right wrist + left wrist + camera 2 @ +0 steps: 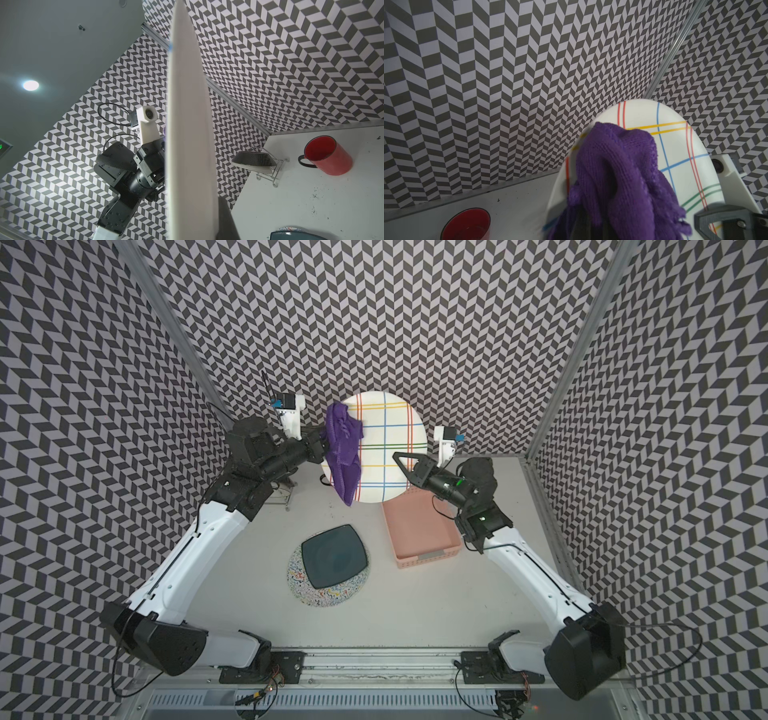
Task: Wipe the wet plate dry
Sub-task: Wipe the plate with towel.
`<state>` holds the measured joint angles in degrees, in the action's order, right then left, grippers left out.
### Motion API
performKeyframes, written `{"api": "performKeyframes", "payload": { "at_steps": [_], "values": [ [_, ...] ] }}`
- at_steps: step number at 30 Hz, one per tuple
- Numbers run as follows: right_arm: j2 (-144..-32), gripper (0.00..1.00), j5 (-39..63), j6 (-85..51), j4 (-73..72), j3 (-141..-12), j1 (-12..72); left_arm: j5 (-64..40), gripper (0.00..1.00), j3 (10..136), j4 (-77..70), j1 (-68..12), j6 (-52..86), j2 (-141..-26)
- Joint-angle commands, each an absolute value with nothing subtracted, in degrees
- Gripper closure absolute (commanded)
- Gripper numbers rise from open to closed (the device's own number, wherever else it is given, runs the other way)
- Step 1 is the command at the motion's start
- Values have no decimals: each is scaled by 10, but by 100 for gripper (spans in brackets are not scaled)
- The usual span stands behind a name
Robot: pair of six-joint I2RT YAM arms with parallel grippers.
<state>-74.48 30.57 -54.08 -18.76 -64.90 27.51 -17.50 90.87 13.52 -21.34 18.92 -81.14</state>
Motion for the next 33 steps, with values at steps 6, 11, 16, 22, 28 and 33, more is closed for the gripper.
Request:
{"api": "performKeyframes", "payload": {
  "at_steps": [6,11,16,22,28,33],
  "values": [
    [-764,100,352,-499,-281,-771,311,-95,100,1059,250,-306,30,-926],
    [-763,100,333,-568,-286,-787,225,-104,100,1016,207,-320,87,-899],
    [-722,100,343,-756,-484,-676,116,-359,100,814,-177,-163,494,-800],
    [-762,100,393,-893,-713,-631,144,-375,100,701,-800,-130,1018,-866],
    [-786,100,400,-873,-691,-620,212,-343,100,768,-880,-184,1102,-925],
    [-818,100,407,-840,-643,-661,254,-333,100,800,-869,-244,1098,-941]
  ]
}}
